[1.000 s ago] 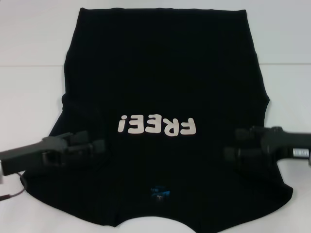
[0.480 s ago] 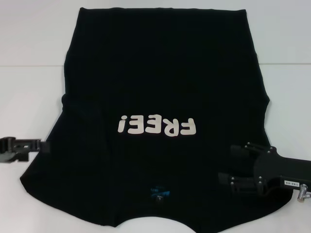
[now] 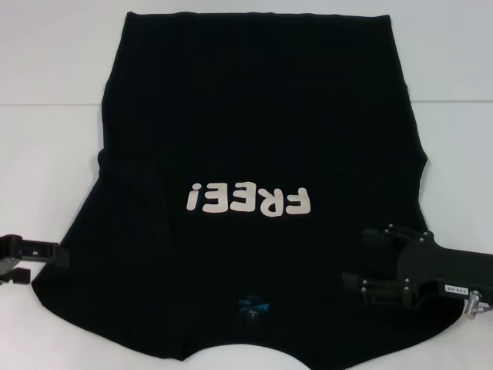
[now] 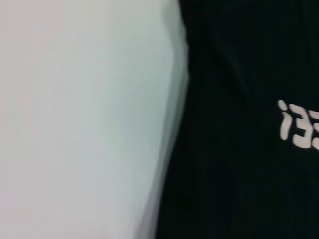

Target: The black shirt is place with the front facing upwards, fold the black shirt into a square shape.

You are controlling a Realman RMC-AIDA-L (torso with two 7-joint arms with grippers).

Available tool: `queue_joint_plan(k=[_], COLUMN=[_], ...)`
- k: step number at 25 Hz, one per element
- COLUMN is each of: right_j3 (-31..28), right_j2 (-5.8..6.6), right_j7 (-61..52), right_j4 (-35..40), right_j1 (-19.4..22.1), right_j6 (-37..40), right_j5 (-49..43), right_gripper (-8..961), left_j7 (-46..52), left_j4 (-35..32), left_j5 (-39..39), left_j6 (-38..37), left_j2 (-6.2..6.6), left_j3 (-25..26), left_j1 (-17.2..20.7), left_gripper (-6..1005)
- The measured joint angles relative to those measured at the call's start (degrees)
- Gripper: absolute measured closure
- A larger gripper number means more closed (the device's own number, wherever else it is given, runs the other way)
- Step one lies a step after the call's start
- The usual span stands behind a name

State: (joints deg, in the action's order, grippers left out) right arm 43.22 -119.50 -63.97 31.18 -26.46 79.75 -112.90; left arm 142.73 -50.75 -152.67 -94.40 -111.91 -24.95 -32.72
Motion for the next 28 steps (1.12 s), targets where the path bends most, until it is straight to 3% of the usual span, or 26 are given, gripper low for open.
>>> queue_joint_plan(k=[10, 28], right_j3=[0.20, 0.20], right_j2=[-0.12, -0.12], right_j7=[0.07, 0.07], right_j4=[-0.07, -0.06], right_j1=[0.02, -0.47], right_j6=[-0.04, -0.04], right_j5=[-0.04, -0.04], right_gripper=[23, 24], left_j7=[-0.44, -0.29], left_j4=[2.56, 5.00], left_j5=[-0.29, -0.74], left_j6=[5.60, 5.99], left_j2=[-0.41, -0.59], left_j3=[-2.01, -1.93], left_j1=[0.43, -0.11], left_gripper=[180, 194])
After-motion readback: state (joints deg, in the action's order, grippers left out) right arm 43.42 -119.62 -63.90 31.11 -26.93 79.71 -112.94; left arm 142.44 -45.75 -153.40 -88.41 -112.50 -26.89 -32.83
